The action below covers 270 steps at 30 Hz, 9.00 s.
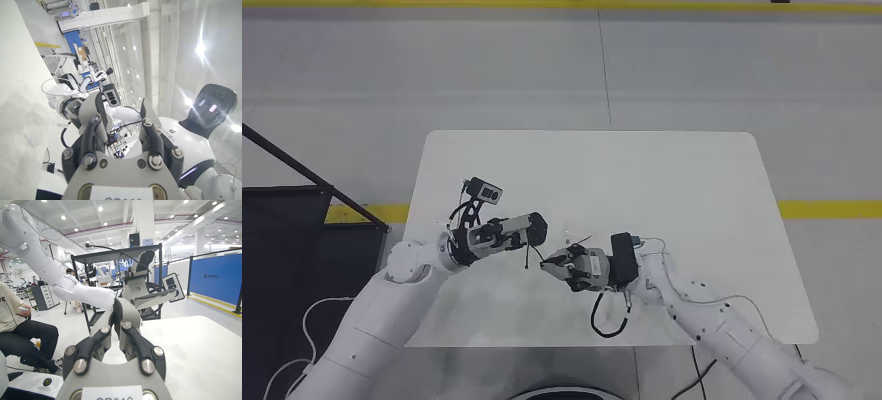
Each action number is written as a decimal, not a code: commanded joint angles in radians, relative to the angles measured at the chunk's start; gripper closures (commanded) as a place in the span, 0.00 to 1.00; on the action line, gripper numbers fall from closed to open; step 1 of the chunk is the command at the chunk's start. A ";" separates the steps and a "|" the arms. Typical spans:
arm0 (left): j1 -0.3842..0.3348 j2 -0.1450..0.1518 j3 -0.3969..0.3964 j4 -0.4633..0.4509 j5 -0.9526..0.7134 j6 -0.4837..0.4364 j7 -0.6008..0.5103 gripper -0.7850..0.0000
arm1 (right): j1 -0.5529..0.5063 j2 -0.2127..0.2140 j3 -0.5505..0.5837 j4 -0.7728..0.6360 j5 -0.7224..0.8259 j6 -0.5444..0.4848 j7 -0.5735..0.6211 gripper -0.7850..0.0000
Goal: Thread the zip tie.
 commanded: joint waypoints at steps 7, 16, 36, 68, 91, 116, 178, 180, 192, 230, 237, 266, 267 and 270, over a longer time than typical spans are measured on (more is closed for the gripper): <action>-0.005 -0.013 -0.002 0.009 -0.020 0.011 -0.026 0.53 | 0.008 -0.001 -0.009 0.013 0.009 -0.002 0.002 1.00; -0.002 -0.022 -0.021 0.016 -0.040 0.026 -0.051 0.67 | 0.014 -0.005 -0.013 0.031 0.018 -0.003 0.003 1.00; 0.001 -0.041 -0.056 0.023 -0.009 0.022 -0.044 1.00 | 0.001 -0.003 0.004 0.019 0.031 0.011 -0.011 1.00; 0.014 -0.061 -0.111 0.069 0.078 -0.001 -0.015 1.00 | -0.132 0.064 0.171 -0.246 0.230 -0.080 0.079 1.00; 0.019 -0.070 -0.119 0.074 0.098 0.003 -0.021 1.00 | -0.167 0.056 0.206 -0.300 0.238 -0.080 0.079 1.00; 0.033 -0.080 -0.167 0.056 0.123 -0.071 0.038 0.00 | -0.107 0.101 0.176 -0.191 0.025 -0.080 0.080 1.00; 0.072 -0.081 -0.216 0.033 0.040 -0.082 0.011 0.00 | 0.059 0.146 0.107 -0.737 0.207 0.498 2.265 1.00; 0.072 -0.081 -0.216 0.033 0.040 -0.082 0.011 0.00 | 0.096 0.125 0.069 -0.712 0.215 0.525 2.300 1.00; 0.072 -0.081 -0.216 0.033 0.040 -0.082 0.011 0.00 | 0.271 -0.014 -0.108 -0.528 0.235 0.659 2.424 1.00; 0.072 -0.081 -0.216 0.033 0.040 -0.082 0.011 0.00 | 0.377 -0.108 -0.210 -0.409 0.265 0.752 2.424 0.55; 0.072 -0.081 -0.216 0.033 0.040 -0.082 0.011 0.00 | 0.358 -0.055 -0.174 -0.532 0.216 0.813 2.424 0.13; 0.072 -0.081 -0.216 0.033 0.040 -0.082 0.011 0.00 | -0.384 0.183 0.530 -1.022 -0.071 0.764 1.623 0.00; 0.072 -0.081 -0.216 0.033 0.040 -0.082 0.011 0.00 | -0.414 0.189 0.566 -1.020 -0.050 0.733 1.570 0.00; 0.072 -0.081 -0.216 0.033 0.040 -0.082 0.011 0.00 | -0.492 0.204 0.670 -0.992 0.014 0.624 1.412 0.00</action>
